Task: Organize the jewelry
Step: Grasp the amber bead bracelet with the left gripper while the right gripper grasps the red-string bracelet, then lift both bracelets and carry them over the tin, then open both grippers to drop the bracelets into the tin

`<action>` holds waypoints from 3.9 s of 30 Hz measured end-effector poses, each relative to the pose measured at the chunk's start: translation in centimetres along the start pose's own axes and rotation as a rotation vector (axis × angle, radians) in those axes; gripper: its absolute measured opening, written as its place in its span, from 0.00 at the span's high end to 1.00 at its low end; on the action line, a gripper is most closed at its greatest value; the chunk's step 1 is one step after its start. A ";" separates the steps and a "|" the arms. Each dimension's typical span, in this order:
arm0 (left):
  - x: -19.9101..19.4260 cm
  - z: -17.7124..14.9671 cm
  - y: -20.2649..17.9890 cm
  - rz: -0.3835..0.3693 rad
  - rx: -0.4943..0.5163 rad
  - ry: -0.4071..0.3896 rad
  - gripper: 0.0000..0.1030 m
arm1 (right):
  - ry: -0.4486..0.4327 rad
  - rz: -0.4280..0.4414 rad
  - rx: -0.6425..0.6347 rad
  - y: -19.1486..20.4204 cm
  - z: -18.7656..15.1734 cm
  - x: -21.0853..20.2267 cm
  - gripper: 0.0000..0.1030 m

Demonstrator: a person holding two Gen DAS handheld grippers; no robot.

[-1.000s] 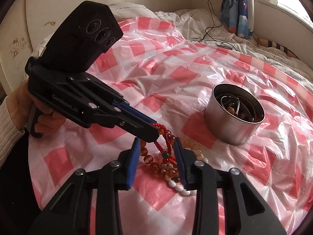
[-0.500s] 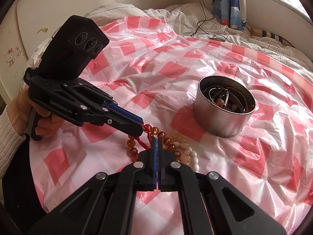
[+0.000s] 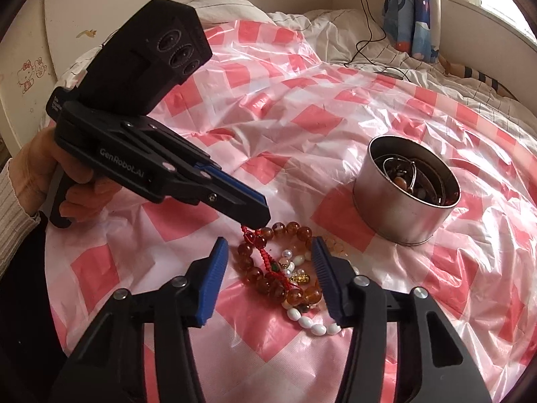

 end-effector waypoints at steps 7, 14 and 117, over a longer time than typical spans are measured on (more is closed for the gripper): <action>-0.6 0.3 0.2 0.000 -0.006 -0.020 0.83 | 0.049 -0.018 -0.036 0.5 -0.3 1.5 0.91; -0.5 0.0 0.3 0.016 -0.001 -0.008 0.77 | -0.003 -0.001 0.041 -1.2 0.1 -0.8 0.92; -2.0 6.6 -1.7 0.371 0.038 -0.203 0.45 | -0.170 -0.244 0.519 -13.9 -0.3 -6.4 0.45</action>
Point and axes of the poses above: each gripper's, at about its wrist camera, not at the fingertips, and x roughly the way its jaws point, y to its left, z to its top, the point moved 6 cm from there along x, roughly the way its jaws point, and after that the axes turned 7 degrees about y, right-handed, at the moved point
